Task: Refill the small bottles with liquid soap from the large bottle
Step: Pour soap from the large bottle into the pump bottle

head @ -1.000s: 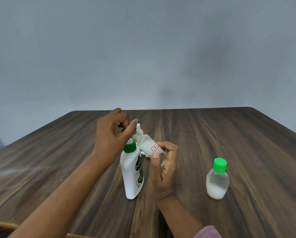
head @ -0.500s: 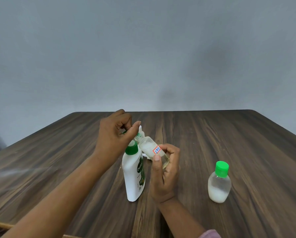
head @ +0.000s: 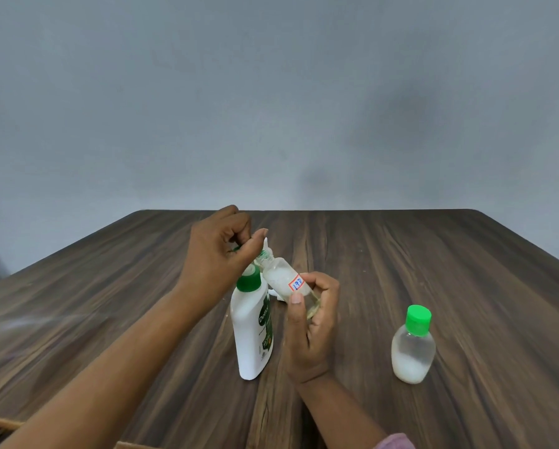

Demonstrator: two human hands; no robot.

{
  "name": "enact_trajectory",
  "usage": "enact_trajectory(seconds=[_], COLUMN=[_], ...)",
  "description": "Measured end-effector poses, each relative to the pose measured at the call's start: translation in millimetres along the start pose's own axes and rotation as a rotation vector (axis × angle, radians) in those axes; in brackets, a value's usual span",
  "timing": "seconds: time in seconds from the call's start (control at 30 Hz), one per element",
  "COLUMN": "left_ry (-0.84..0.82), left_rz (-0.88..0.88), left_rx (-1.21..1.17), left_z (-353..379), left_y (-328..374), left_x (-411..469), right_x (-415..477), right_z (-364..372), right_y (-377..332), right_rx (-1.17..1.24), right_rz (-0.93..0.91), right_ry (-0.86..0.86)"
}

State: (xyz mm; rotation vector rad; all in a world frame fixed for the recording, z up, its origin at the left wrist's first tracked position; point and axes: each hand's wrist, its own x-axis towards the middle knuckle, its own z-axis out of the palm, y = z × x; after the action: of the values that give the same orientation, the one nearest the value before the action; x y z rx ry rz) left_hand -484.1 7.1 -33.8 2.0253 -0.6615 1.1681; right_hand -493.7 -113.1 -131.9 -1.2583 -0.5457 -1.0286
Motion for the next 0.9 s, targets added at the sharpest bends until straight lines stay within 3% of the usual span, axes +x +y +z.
enact_trajectory(seconds=[0.27,0.53,0.9], left_ry=[0.108,-0.029,0.081], left_rz=[-0.039,0.001,-0.069], left_rx=[-0.064,0.015,-0.074], left_z=[9,-3,8], left_y=[-4,-2,-1], left_x=[-16,0,-13], right_x=[-1,-1,-2], right_z=[-1,0,-1], right_y=[0,-2,0], right_rx=[-0.002,0.000,-0.011], right_rz=[-0.005,-0.007,0.014], right_ry=[0.042,-0.016,0.031])
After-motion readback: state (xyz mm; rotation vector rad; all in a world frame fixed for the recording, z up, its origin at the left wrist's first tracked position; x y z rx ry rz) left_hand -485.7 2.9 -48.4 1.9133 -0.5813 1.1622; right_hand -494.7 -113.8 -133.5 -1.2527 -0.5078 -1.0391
